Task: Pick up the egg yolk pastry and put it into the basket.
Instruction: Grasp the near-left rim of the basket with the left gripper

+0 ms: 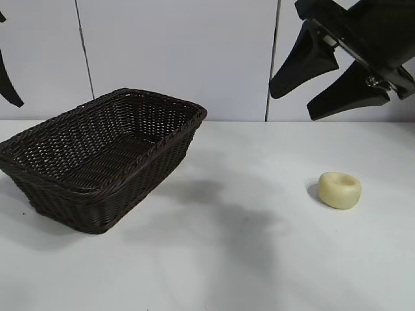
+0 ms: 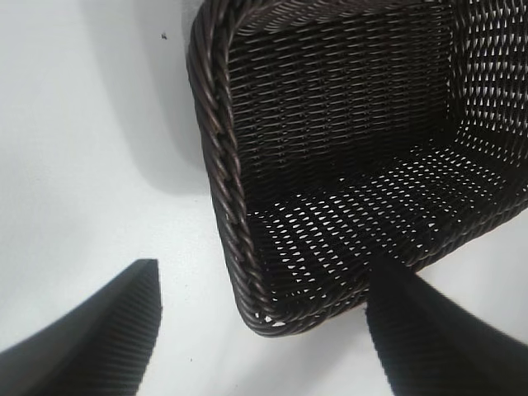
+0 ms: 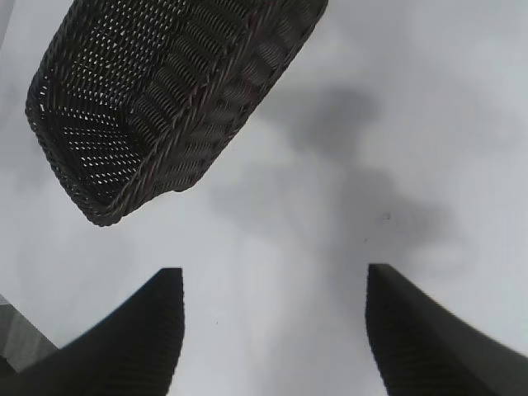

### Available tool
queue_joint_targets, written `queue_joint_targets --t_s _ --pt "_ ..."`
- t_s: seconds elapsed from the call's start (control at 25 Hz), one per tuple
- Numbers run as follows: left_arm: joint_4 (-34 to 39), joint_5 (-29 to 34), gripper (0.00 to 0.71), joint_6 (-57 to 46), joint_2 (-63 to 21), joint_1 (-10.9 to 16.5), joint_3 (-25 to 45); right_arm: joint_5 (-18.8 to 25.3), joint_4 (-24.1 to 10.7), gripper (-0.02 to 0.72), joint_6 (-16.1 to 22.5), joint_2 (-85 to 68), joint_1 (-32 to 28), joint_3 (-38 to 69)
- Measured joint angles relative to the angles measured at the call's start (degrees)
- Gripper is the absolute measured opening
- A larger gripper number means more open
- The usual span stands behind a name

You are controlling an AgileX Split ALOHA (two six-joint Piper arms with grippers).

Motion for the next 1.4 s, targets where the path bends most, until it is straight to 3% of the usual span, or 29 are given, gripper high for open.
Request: queue_joint_targets --t_s 0.36,0.96,1.24,1.4 --pt "-0.06 -0.96 0.512 0.18 5.36 0.0 -0.11 0.0 0.0 0.462 0.0 0.0 0.0 0.0" --pt "-0.24 -10.47 0.512 0.48 21.17 0.0 -0.17 -0.46 0.0 0.462 0.0 0.0 0.0 0.0" --pt "-0.29 -11.57 0.512 0.49 22.9 0.0 -0.17 -0.64 0.0 0.462 0.0 0.0 0.0 0.0" --pt "-0.29 -11.57 0.43 0.49 22.95 0.0 -0.17 -0.71 0.0 0.462 0.0 0.0 0.0 0.0"
